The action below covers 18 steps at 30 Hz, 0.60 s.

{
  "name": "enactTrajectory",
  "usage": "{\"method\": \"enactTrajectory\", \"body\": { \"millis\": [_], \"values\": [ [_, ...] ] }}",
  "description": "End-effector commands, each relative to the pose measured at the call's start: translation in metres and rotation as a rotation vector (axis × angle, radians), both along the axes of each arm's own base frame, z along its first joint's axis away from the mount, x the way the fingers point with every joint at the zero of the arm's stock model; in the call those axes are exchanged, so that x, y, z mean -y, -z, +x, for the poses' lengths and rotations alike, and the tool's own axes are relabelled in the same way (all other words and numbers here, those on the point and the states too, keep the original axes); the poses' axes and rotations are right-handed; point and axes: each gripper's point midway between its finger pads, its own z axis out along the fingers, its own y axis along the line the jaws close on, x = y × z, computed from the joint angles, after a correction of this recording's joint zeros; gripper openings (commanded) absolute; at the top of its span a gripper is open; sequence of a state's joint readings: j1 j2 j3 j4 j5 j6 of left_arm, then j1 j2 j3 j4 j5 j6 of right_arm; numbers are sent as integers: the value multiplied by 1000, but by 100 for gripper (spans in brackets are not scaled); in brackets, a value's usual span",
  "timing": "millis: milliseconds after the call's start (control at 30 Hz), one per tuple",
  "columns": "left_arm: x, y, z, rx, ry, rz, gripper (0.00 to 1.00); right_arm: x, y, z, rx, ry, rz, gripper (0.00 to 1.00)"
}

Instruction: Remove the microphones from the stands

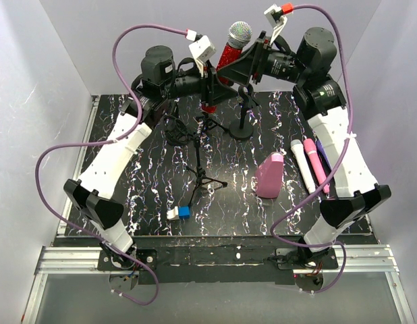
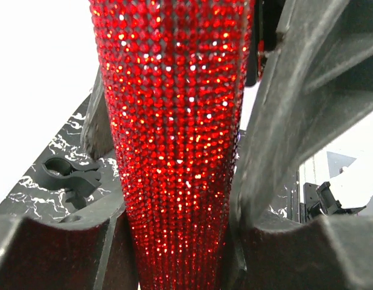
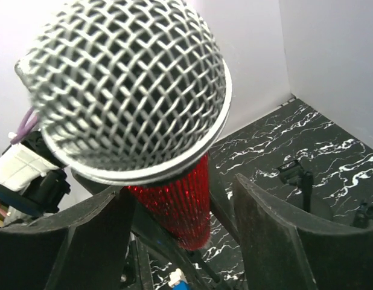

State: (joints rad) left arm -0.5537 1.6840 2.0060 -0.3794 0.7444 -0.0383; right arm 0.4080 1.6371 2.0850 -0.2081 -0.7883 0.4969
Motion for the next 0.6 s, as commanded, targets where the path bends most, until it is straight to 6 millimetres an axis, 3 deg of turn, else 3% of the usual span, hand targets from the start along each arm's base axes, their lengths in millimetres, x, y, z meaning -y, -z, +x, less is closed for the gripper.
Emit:
{"method": "enactTrajectory", "body": {
  "millis": [0,100,167,233,300,400,500,567],
  "values": [
    [5,-27,-4,51,31,-56,0,-4,-24,0,10,5,70,68],
    [9,-24,-1,39,42,-47,0,-8,-23,-2,11,-18,86,53],
    [10,-18,5,27,24,-36,6,-8,-22,-3,37,-21,90,37],
    [9,-12,11,16,-2,-24,38,-6,-22,-1,70,-10,89,18],
    [7,-7,18,19,-34,-8,55,3,-25,4,106,13,98,8],
    [1,4,29,49,-96,45,71,32,-30,18,117,105,112,1],
    [-9,8,35,93,-145,128,74,81,-29,38,149,248,84,1],
    [-18,8,40,153,-182,190,75,110,-13,40,248,334,-22,1]
  ]
}}
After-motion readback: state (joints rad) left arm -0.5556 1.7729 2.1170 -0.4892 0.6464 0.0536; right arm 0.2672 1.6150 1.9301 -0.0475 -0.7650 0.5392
